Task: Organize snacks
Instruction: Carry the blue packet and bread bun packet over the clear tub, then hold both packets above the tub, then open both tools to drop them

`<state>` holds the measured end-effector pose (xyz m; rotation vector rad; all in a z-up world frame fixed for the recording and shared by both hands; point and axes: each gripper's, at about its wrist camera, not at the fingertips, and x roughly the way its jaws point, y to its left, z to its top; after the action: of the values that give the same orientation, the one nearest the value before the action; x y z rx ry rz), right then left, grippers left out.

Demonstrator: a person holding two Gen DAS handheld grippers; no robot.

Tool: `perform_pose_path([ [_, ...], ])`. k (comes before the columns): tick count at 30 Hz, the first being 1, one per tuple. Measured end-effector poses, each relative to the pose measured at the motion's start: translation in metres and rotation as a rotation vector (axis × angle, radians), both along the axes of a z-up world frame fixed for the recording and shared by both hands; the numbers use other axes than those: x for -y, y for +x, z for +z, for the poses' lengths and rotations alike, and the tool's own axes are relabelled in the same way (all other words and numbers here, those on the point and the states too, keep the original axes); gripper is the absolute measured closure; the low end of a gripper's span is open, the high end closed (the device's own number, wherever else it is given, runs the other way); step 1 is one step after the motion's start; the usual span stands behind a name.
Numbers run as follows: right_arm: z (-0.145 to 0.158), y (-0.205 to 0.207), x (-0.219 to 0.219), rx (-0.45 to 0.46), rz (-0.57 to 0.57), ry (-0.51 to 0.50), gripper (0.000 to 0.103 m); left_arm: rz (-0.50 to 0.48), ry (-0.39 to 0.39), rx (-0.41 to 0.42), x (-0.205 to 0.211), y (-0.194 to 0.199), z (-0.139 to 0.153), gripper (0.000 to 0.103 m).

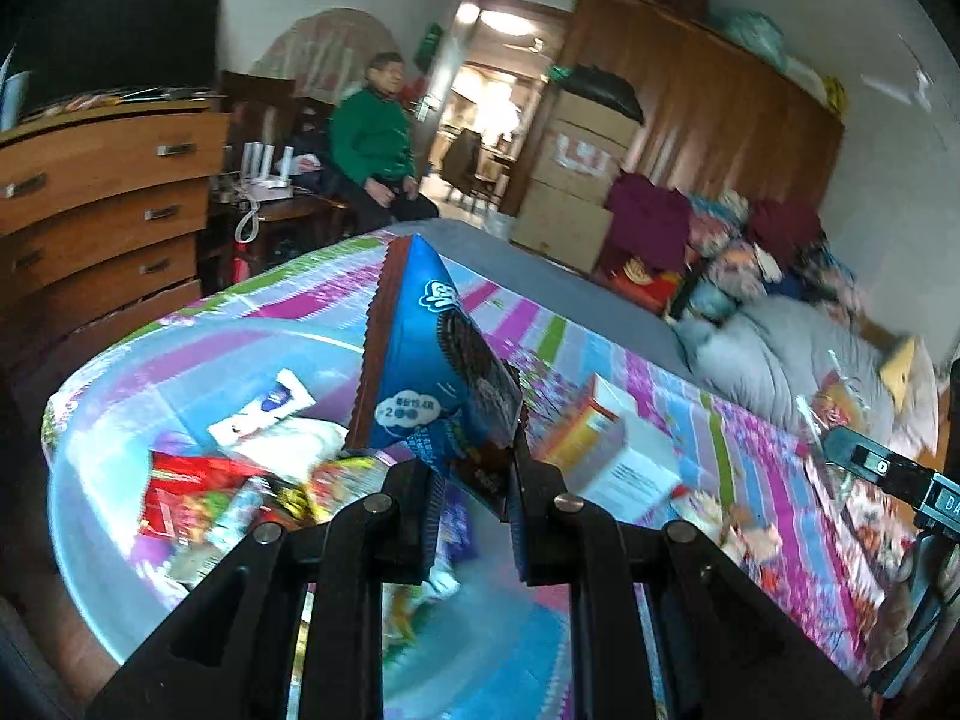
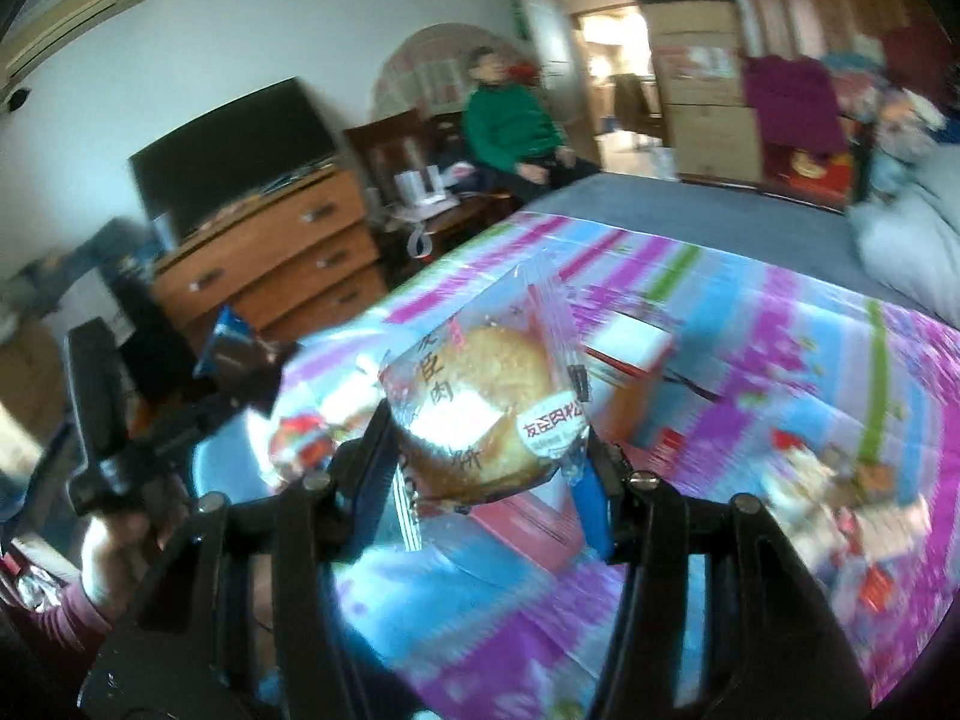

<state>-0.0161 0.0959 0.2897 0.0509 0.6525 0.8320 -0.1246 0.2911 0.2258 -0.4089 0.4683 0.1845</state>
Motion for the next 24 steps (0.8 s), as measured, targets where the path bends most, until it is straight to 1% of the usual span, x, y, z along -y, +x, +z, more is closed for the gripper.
perform_pose_path([
  [3,0.006,0.005,-0.039,-0.007,0.056,0.004,0.049,0.042,-0.023,0.01,-0.026,-0.006,0.0,0.085],
  [4,0.006,0.006,-0.049,-0.009,0.068,0.002,0.049,0.066,-0.027,0.002,-0.036,-0.007,-0.002,0.085],
  [5,0.006,0.006,-0.064,-0.01,0.083,-0.004,0.049,0.085,-0.026,-0.009,-0.043,-0.01,-0.004,0.085],
  [7,0.004,0.008,-0.085,-0.018,0.112,-0.014,0.049,0.134,-0.016,-0.07,-0.06,-0.006,-0.012,0.085],
  [8,0.003,0.007,-0.095,-0.023,0.125,-0.018,0.049,0.148,-0.025,-0.089,-0.066,-0.005,-0.017,0.085],
  [10,0.0,0.006,-0.112,-0.03,0.147,-0.031,0.049,0.172,-0.041,-0.107,-0.078,-0.006,-0.025,0.085],
  [11,-0.003,0.005,-0.121,-0.034,0.159,-0.041,0.049,0.182,-0.036,-0.113,-0.08,-0.006,-0.027,0.085],
  [16,-0.01,0.002,-0.145,-0.04,0.197,-0.076,0.049,0.222,0.015,-0.142,-0.089,-0.007,-0.035,0.085],
  [24,-0.015,0.003,-0.16,-0.056,0.197,-0.092,0.049,0.214,0.012,-0.154,-0.093,-0.004,-0.039,0.085],
])
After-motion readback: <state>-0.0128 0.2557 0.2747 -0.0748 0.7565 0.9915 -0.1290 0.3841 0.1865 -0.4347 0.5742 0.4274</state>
